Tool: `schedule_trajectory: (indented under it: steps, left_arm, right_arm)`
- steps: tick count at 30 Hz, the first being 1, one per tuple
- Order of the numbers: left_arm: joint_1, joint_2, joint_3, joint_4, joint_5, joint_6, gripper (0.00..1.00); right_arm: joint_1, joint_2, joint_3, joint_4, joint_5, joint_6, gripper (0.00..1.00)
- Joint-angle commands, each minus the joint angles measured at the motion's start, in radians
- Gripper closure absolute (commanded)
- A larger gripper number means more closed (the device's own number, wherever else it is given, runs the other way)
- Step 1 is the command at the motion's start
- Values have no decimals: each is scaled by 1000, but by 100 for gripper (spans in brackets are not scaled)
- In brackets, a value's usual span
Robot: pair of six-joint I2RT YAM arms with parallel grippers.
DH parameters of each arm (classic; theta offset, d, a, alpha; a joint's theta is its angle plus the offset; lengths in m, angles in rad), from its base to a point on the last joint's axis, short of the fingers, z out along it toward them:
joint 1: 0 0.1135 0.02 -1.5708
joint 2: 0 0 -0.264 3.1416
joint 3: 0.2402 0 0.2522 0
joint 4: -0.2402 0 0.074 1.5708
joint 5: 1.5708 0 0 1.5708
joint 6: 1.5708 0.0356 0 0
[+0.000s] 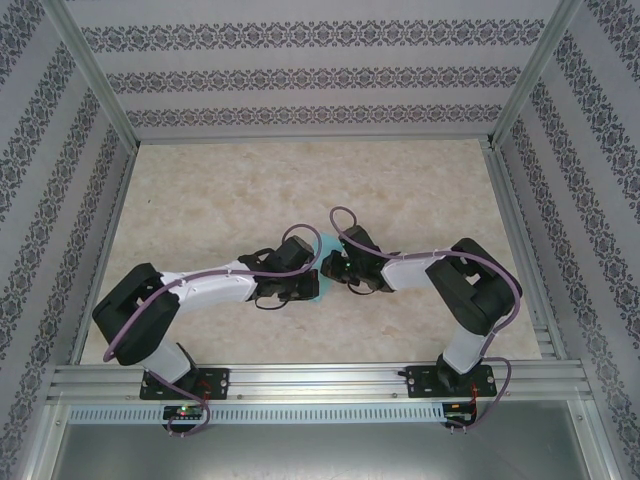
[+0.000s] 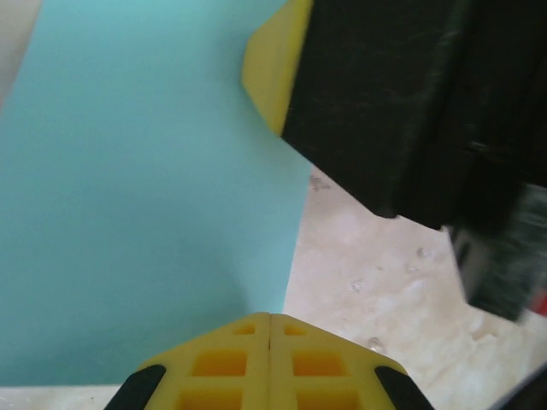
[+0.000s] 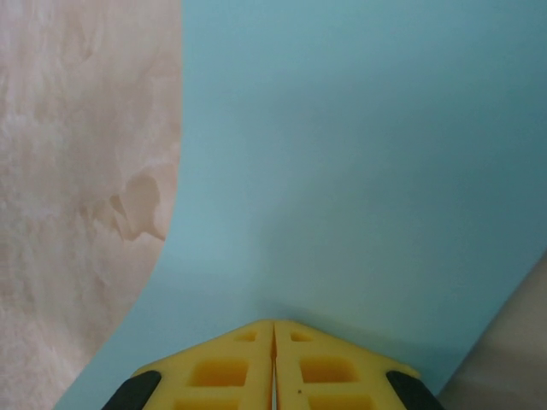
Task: Fold a paper plane with a square sheet of paper (pick it up from the middle)
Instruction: Fold the square sheet of paper in half at the center of the table.
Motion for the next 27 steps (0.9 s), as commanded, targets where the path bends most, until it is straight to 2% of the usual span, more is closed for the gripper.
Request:
schedule_trajectory:
  steps: [1, 6, 14, 23, 27]
  left_arm:
    - [-6, -12, 1, 33, -72, -38, 96]
    - [6, -37, -24, 46, -84, -45, 96]
    - [13, -6, -47, 83, -83, -61, 98]
    - [13, 12, -60, 85, -110, -80, 100]
    - [13, 26, -66, 83, -114, -80, 100]
  right_arm:
    - [58, 45, 12, 62, 64, 107, 90]
    - [70, 45, 58, 66, 55, 125, 90]
    - [8, -102, -18, 23, 2, 37, 90]
    - [8, -28, -7, 10, -47, 39, 99]
    - [6, 0, 5, -3, -51, 32, 99]
